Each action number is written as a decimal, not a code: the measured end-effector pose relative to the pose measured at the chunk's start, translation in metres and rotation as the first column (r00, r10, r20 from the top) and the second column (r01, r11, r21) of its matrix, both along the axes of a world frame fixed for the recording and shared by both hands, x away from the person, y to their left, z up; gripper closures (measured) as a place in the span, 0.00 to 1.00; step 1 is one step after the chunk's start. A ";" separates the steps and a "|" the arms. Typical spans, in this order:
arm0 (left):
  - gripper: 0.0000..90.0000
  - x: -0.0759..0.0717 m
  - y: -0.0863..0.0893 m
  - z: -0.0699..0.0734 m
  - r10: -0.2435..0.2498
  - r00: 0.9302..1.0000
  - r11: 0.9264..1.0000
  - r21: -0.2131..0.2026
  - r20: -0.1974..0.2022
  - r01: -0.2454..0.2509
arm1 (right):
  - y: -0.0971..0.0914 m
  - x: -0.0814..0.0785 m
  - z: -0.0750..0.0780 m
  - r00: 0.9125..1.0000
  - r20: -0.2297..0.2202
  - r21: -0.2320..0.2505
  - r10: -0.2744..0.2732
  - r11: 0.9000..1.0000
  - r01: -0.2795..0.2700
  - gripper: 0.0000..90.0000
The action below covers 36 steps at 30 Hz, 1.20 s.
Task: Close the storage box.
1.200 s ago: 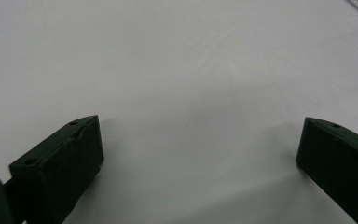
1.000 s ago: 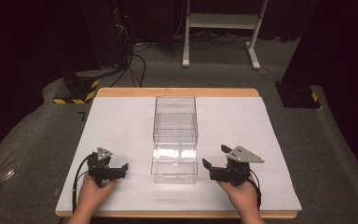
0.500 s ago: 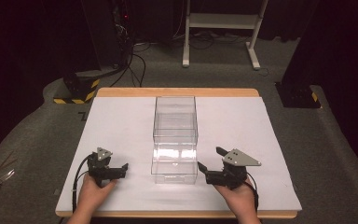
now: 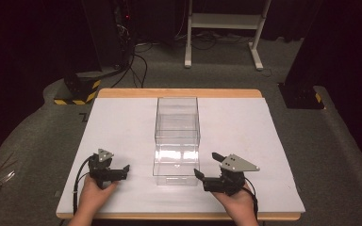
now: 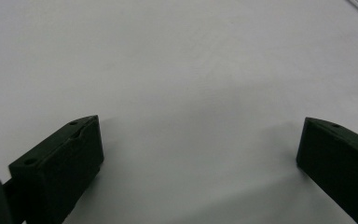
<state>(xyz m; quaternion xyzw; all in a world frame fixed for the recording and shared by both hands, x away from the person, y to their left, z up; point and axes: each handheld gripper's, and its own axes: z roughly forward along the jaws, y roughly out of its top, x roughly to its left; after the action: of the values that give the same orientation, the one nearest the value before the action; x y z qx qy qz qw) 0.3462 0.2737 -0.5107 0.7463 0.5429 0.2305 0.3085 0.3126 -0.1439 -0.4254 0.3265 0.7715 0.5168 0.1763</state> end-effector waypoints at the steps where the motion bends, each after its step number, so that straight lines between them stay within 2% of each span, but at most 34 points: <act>1: 0.01 0.000 0.000 0.000 0.001 1.000 1.000 -0.002 0.000 -0.001 | 0.002 -0.001 -0.001 1.000 -0.001 -0.004 0.004 1.000 -0.004 0.16; 9: 0.01 0.000 0.000 0.000 0.001 1.000 1.000 -0.002 -0.001 -0.001 | 0.007 -0.003 -0.007 1.000 -0.015 -0.022 0.025 0.999 -0.026 0.16; 14: 0.01 0.000 0.000 0.000 0.001 1.000 1.000 -0.002 -0.001 -0.001 | 0.007 -0.004 -0.010 0.999 -0.039 -0.017 0.026 0.999 -0.027 0.16; 20: 0.01 0.000 0.000 0.000 0.000 1.000 1.000 -0.001 -0.001 0.000 | 0.005 -0.007 -0.010 0.999 -0.026 -0.021 0.021 1.000 -0.021 0.18; 29: 0.01 0.000 0.000 0.000 0.000 1.000 1.000 0.001 0.000 0.000 | 0.009 -0.006 -0.018 0.997 -0.059 -0.038 0.044 0.998 -0.046 0.18; 36: 0.01 0.000 0.000 0.000 0.000 1.000 1.000 0.001 0.000 0.000 | 0.009 -0.005 -0.022 0.996 -0.081 -0.041 0.032 0.999 -0.036 0.20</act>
<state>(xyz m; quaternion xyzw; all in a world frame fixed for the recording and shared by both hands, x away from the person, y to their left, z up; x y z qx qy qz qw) 0.3462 0.2736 -0.5107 0.7464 0.5427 0.2310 0.3083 0.3076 -0.1347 -0.4475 0.3301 0.7942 0.4896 0.1432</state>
